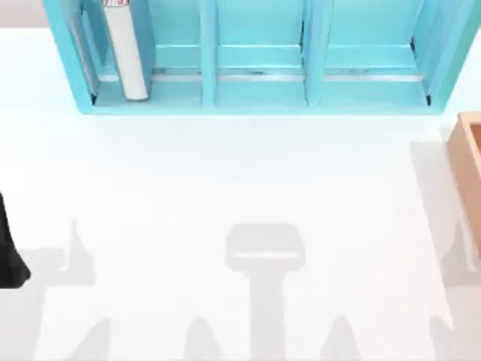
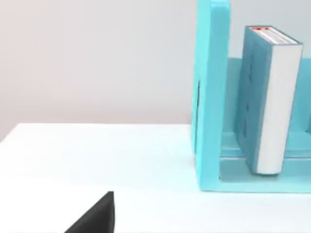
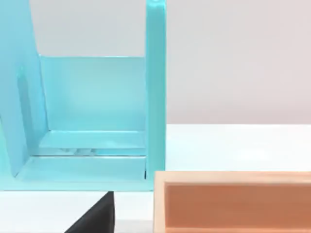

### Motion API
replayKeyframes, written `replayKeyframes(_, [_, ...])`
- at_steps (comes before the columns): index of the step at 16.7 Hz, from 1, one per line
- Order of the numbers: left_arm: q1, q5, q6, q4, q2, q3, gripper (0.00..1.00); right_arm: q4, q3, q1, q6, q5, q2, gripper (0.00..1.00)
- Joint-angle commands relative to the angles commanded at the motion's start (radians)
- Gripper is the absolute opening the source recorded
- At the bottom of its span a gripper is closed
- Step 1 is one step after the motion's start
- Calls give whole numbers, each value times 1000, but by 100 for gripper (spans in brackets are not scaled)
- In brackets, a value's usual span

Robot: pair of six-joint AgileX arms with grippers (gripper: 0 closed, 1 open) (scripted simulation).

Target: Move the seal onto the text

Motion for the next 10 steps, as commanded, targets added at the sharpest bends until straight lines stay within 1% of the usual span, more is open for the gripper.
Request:
replayKeyframes(3, [-1,-3,0,9,10,6,100,0,0,0,0,0,0,100])
replayKeyframes(5, [-8,-15,1,57,62,36,100,0,0,0,0,0,0,100])
replayKeyframes(7, [-23,-34,2,136,157,84,100,0,0,0,0,0,0,100])
replayKeyframes(10, [-58,-67,3,293,379,177,100,0,0,0,0,0,0,100])
